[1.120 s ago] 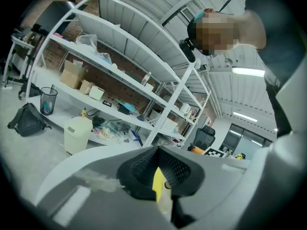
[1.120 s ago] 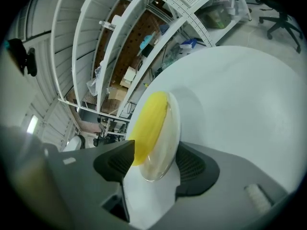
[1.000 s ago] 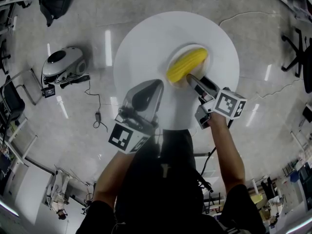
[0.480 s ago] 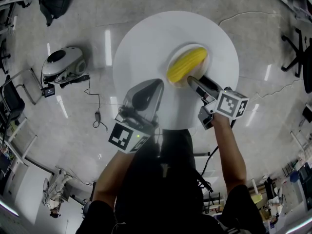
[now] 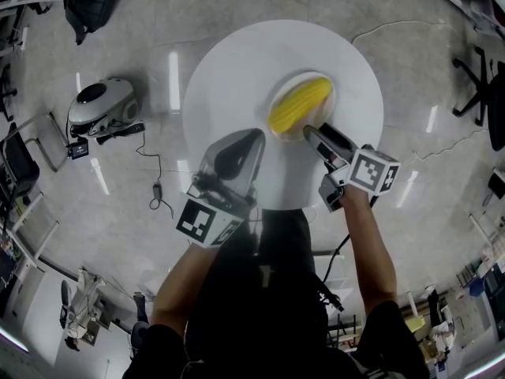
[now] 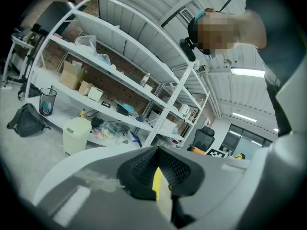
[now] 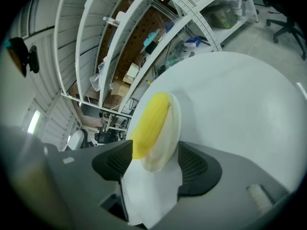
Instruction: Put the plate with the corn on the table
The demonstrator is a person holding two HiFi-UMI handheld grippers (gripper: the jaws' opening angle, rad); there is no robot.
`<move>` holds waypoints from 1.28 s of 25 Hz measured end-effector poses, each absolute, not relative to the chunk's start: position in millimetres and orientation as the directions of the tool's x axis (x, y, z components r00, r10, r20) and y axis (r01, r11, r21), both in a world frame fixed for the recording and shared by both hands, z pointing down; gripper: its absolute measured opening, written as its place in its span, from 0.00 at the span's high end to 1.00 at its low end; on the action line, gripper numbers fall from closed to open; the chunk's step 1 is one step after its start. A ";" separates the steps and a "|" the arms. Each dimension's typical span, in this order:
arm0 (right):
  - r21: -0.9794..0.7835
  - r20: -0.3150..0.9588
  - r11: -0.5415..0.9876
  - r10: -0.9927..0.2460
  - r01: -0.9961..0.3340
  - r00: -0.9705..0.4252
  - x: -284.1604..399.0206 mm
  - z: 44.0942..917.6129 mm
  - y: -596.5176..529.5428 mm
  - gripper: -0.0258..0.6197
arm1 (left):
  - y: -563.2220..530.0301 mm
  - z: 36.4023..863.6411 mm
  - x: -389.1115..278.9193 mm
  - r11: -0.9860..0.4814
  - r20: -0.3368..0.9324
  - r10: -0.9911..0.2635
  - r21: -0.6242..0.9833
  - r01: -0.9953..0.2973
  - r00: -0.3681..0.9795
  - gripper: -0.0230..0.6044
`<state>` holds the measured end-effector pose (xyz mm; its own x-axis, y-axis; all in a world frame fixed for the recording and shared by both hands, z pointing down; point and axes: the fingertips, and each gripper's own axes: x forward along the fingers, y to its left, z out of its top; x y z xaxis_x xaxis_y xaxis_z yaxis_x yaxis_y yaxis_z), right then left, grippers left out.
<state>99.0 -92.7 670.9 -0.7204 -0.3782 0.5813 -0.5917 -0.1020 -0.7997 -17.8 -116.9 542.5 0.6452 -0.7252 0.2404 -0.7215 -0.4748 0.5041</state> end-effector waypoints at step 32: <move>-0.756 0.610 -0.128 -0.494 -0.642 -0.620 102.0 636.9 -74.9 0.62 | -95.4 503.6 -36.0 -0.497 0.198 -0.743 0.477 -0.725 0.639 0.96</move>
